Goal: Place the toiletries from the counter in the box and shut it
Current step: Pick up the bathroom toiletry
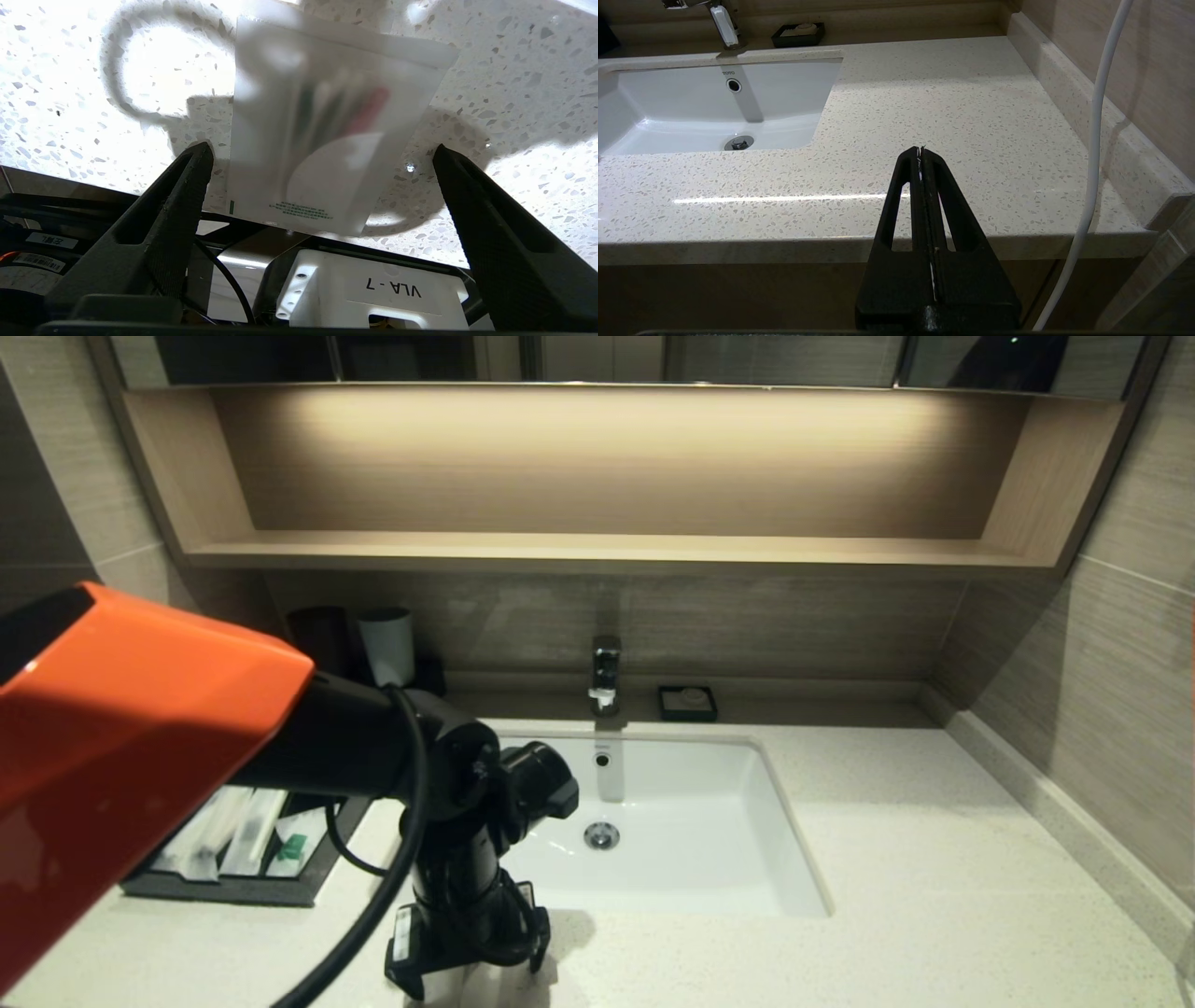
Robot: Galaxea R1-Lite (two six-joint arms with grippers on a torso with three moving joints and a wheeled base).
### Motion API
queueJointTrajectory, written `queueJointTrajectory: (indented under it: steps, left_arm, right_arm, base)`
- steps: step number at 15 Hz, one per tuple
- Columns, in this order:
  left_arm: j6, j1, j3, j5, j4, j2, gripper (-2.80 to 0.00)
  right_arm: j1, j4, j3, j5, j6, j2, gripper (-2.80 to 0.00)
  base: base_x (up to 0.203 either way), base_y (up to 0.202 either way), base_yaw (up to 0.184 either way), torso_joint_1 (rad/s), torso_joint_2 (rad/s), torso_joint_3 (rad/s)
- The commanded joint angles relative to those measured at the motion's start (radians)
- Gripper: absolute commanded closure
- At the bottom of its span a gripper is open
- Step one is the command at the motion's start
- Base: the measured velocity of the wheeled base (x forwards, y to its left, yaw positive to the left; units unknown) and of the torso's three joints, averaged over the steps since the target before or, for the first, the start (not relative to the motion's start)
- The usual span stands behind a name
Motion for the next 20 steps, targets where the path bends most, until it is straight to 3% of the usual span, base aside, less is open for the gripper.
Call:
queueJointTrajectory:
  steps: [1,11,12,20]
  left_arm:
    - [-0.005,-0.001,-0.001,0.000,0.005,0.002,-2.80]
    - [-0.009,0.003,-0.015,-0.003,0.008,0.005,-2.80]
    - [-0.009,0.003,-0.015,-0.003,0.009,0.005,0.00]
    - [-0.004,0.006,-0.030,-0.008,0.040,0.014,0.00]
  right_arm:
    - [0.000,0.000,0.000,0.000,0.000,0.002,0.00]
    - [0.000,0.000,0.000,0.000,0.000,0.000,0.00]
    - [0.000,0.000,0.000,0.000,0.000,0.002,0.00]
    - [0.000,0.000,0.000,0.000,0.000,0.002,0.00]
  base:
    - [0.000,0.000,0.000,0.000,0.00,0.000]
    - [0.000,0.000,0.000,0.000,0.00,0.000]
    - [0.000,0.000,0.000,0.000,0.00,0.000]
    - [0.000,0.000,0.000,0.000,0.00,0.000]
